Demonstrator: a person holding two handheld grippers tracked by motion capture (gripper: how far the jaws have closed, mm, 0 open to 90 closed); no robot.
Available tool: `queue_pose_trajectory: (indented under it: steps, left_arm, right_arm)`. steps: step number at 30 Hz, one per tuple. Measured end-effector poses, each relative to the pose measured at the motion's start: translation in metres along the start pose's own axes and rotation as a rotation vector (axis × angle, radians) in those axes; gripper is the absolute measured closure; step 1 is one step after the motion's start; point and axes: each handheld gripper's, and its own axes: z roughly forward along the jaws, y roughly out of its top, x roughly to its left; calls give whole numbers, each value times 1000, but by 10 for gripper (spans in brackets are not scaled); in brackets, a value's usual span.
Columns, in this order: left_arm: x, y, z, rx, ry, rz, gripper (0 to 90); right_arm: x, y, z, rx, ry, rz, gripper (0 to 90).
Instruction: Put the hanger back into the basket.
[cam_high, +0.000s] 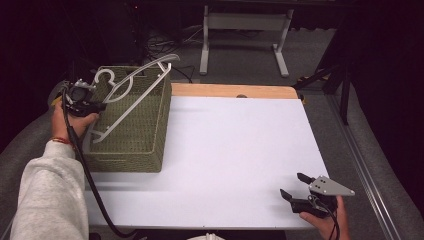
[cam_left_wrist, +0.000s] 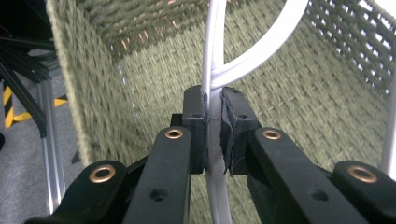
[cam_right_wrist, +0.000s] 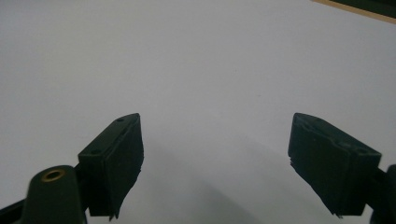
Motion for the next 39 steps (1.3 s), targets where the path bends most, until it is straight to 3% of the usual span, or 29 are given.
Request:
queue_pose_trajectory:
  steps: [7,12,15,18,22,28,39]
  left_arm:
    - [-1,-10,-1,15,21,-20,818]
    - [-2,-12,0,39,39,-10,816]
    - [-1,-12,-2,23,52,-21,812]
    - [-2,-13,-5,9,24,-17,808]
    - [-3,-14,-6,10,23,-7,806]
    - [-7,-11,-9,-15,-12,9,814]
    - [-15,-6,-12,-44,-15,30,793]
  right_arm:
    - [1,1,1,4,2,-4,184]
    - [0,0,1,2,0,2,184]
    - [0,0,0,7,-1,-2,183]
    - [1,1,0,4,0,-5,183]
    - [1,1,0,3,2,-10,183]
    - [2,2,1,4,0,-10,183]
    - [2,2,0,4,8,-14,183]
